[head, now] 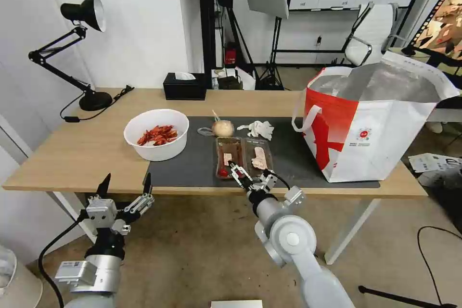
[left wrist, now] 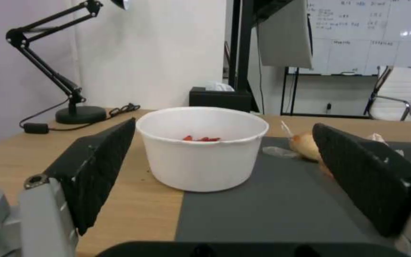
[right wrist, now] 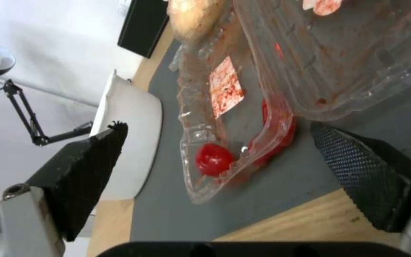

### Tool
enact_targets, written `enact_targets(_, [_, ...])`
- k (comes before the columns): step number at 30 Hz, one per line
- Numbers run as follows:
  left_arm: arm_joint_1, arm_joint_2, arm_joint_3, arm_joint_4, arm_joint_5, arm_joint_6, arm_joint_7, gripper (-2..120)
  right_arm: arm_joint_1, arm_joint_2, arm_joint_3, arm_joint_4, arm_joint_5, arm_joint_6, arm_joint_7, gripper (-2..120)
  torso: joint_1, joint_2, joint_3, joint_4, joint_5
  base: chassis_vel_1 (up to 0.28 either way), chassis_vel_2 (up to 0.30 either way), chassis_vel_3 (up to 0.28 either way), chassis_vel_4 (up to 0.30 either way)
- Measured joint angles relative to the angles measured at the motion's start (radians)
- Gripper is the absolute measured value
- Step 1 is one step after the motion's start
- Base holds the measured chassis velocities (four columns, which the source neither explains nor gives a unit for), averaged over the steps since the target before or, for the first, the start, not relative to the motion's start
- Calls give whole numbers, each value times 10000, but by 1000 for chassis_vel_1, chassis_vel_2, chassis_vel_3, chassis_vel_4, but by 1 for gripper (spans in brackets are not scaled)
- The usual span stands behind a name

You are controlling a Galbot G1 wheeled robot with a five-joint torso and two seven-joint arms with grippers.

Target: Pick up the trash from the table and place it into the takeout bag.

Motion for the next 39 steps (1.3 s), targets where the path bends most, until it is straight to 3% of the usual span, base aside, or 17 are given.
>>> enact_targets(27, [140,-129,21,76,25,-308,11,100,-396,-31,-147,62,-2219,1069,-1027,100,4,-4,3,-1,0,0,0,0,0])
enact_targets(39, [220,-215,7,26,66,-421,21,100,238,-620,-221,242,-3057,1143,-1662,100,3,-3,2,-2,0,0,0,0,0])
